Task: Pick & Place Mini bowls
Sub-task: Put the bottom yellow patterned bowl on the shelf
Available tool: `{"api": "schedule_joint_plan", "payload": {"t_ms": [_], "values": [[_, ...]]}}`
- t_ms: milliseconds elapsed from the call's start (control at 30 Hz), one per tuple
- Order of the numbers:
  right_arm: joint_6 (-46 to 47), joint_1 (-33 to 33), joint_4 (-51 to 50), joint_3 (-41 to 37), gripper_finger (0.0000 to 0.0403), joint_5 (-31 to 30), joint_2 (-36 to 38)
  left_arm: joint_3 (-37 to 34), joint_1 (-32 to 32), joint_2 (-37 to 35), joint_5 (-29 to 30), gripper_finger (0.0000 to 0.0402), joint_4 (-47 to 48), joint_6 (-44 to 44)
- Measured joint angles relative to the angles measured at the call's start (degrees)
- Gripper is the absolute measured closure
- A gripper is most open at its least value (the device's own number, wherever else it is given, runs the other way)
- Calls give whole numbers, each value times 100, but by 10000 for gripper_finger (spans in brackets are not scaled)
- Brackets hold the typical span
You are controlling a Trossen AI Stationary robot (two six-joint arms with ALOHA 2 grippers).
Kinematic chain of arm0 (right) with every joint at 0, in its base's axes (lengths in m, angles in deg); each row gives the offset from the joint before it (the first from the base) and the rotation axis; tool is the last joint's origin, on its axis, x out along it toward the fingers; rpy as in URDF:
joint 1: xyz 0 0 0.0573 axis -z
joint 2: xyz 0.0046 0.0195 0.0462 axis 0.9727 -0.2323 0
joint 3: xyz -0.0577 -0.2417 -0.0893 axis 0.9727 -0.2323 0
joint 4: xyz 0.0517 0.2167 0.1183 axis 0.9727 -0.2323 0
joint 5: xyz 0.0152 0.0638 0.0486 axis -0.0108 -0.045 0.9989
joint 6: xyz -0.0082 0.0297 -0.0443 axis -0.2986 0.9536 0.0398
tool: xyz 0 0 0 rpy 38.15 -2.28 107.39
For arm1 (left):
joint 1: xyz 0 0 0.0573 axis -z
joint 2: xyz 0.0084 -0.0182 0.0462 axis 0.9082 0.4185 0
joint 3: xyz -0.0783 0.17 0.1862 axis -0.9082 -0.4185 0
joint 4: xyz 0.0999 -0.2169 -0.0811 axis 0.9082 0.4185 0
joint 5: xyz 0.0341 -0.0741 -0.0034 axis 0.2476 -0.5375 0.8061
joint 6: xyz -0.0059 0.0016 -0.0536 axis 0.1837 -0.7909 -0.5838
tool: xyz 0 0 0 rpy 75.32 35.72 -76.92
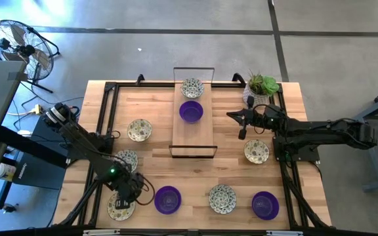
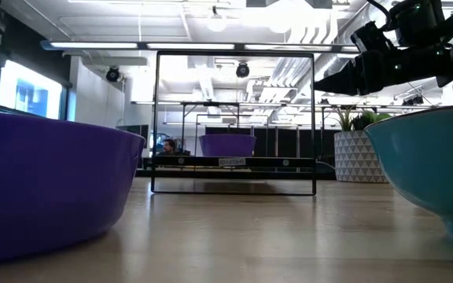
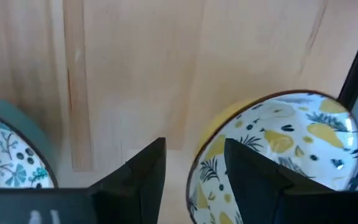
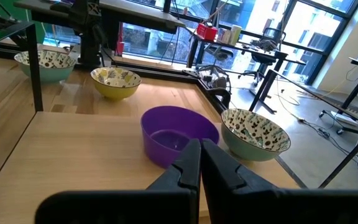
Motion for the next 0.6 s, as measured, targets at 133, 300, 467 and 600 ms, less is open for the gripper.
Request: {"api": "schedule_joint_plan", "payload": {"t_ms": [133,300,467,600], "values": [[0,1,-1,0,402,-1,0,-96,2,1,-52,241,-117,78],[0,1,6,0,401,-1,0,-217,2,1,-57,256,-254,205],[-2,2,-52,0,402,-2,0,-311,0,1,-17,293,-570,430],[-2,9,-58,0,401,-48,0,-312,0,1,106,321,-613,505]]}}
